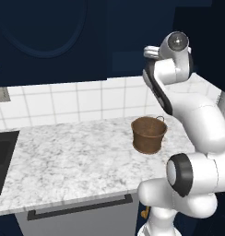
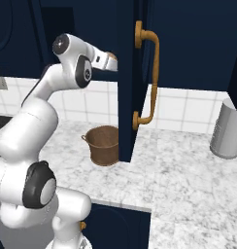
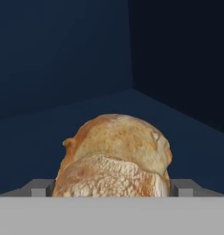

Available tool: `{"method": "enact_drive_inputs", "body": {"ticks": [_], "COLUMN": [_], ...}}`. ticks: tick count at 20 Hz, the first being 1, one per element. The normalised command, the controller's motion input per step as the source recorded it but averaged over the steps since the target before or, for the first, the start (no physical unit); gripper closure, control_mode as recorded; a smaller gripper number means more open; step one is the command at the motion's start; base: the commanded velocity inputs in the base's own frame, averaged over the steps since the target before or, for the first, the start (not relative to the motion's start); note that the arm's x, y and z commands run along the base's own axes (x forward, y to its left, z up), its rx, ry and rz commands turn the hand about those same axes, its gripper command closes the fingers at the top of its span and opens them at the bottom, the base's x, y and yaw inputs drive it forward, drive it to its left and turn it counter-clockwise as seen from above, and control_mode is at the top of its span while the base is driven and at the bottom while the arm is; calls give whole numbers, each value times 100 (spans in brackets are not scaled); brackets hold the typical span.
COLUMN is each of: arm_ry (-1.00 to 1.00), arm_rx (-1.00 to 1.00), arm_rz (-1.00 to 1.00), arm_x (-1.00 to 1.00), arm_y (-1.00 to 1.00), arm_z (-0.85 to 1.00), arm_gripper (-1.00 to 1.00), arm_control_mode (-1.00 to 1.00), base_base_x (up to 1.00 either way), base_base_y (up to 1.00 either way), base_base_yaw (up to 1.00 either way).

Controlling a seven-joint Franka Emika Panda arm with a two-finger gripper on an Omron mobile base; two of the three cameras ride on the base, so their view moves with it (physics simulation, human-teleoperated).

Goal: Open the cabinet, pick up the bread from the cabinet and place it in the basket. Then move the basket to the dining counter.

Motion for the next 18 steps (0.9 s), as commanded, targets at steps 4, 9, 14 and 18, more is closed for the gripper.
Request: {"method": "enact_drive_inputs", "body": {"ticks": [4,9,14,18], "arm_ry": [1,6,18,36], "arm_rx": [0,0,0,1], "arm_rz": [0,0,0,0], "arm_x": [-100,-99,-100,-96], "arm_y": [31,32,8,0], "arm_z": [33,28,3,-27], "arm_gripper": [100,100,100,100], "arm_control_mode": [-100,-100,-100,-100], "base_base_x": [0,0,0,0], "base_base_y": [0,0,0,0], "base_base_yaw": [0,0,0,0]}}
